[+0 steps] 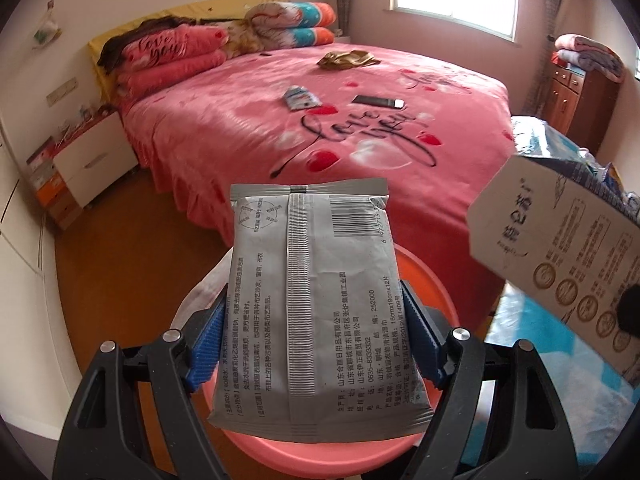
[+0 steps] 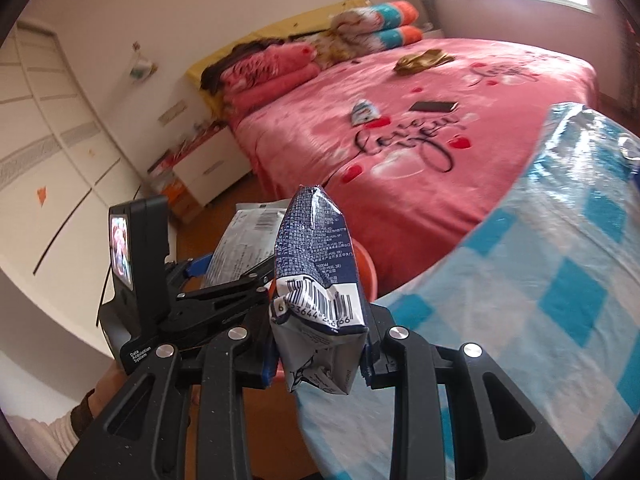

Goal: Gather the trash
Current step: 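Carry the silver packet and carton to the orange bucket, opening both tools over it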

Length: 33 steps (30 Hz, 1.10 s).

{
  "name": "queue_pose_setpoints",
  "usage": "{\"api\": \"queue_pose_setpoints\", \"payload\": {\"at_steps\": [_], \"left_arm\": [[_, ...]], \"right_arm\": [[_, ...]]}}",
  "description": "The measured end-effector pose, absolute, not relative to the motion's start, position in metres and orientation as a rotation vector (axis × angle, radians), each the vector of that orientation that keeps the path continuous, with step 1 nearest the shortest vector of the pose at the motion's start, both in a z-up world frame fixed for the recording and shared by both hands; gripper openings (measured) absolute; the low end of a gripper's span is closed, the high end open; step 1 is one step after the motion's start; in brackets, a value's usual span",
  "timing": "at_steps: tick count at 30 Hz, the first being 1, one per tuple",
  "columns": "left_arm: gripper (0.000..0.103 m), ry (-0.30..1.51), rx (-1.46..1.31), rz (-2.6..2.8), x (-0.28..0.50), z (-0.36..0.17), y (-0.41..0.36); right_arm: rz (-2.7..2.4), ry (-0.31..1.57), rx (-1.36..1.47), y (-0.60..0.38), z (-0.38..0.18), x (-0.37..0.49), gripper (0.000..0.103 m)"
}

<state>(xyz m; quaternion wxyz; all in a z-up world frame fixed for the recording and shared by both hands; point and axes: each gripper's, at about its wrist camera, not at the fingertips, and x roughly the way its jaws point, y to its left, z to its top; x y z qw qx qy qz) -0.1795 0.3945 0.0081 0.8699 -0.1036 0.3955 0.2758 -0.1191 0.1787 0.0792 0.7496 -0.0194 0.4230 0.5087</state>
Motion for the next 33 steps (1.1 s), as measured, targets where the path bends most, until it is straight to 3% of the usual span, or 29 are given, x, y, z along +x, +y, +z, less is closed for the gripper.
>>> {"api": "queue_pose_setpoints", "payload": {"at_steps": [9, 11, 13, 18, 33], "left_arm": [[0.079, 0.862, -0.26, 0.586, -0.191, -0.014, 0.408], [0.082, 0.876, -0.272, 0.599, -0.191, -0.021, 0.413], [0.082, 0.893, -0.295, 0.605, -0.193, -0.028, 0.418], [0.083, 0.819, -0.324, 0.562, -0.206, -0.027, 0.423], [0.083, 0.662, -0.232, 0.45, -0.222, 0.0, 0.392]], "right_arm": [[1.139, 0.966, -0.147, 0.22, 0.056, -0.135, 0.034], [1.142, 0.962, -0.18, 0.224, 0.052, -0.139, 0.042], [1.127, 0.948, -0.181, 0.223, 0.051, -0.141, 0.072], [1.089, 0.929, -0.117, 0.204, 0.055, -0.131, 0.082], [0.905, 0.889, 0.042, 0.111, 0.057, -0.122, 0.091]]}}
